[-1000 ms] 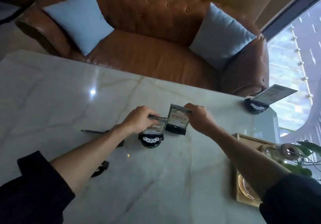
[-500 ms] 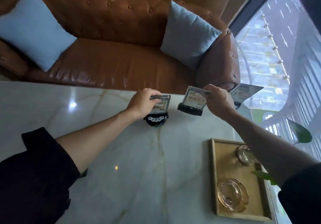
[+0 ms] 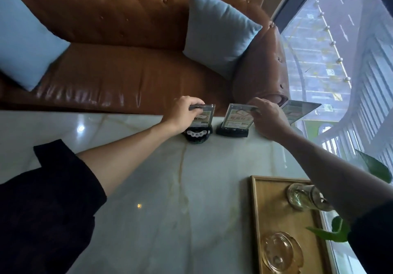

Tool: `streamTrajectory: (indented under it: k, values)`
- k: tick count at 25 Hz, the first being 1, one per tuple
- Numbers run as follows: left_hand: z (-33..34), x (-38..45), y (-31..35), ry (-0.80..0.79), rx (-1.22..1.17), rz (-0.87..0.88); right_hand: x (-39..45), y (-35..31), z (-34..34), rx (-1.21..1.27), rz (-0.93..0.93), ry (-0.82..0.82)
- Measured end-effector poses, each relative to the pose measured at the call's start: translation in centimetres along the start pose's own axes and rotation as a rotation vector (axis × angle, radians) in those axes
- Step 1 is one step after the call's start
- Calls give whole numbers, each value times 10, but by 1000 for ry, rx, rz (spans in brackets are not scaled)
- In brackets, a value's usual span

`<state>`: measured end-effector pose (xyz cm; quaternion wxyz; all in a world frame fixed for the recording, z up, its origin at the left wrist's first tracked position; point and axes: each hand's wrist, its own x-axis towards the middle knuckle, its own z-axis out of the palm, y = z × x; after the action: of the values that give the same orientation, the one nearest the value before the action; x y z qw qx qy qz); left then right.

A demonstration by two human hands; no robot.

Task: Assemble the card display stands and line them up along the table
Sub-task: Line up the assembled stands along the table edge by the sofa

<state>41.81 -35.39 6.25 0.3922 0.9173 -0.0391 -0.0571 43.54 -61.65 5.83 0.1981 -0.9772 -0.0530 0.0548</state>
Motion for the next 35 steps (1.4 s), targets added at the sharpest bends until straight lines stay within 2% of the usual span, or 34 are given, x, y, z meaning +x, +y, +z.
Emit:
streamTrajectory:
  k: [8, 11, 17, 19, 21, 26, 30, 35]
  values:
    - [8, 2, -1, 7, 20, -30, -1, 2, 0, 45, 25, -27]
    - [-5, -5, -7, -16, 59, -50, -7, -8, -4, -64, 16, -23]
    - [-77, -66, -41, 23, -42, -171, -32, -57, -23, -348, 3, 118]
    - [-107, -102, -60, 46, -59, -194, -41, -86, -23, -357, 6, 201]
    - [-136, -142, -77, 88, -57, -206, -51, -122, -17, -309, -15, 219]
    - [-204, -250, -114, 201, -70, -277, -95, -242, 27, 30, -279, 3]
    - [-230, -331, -145, 235, -108, -348, -147, -329, 75, 144, -381, -113]
    - [-245, -422, -171, 118, -122, -416, -208, -396, 133, 258, -460, -402]
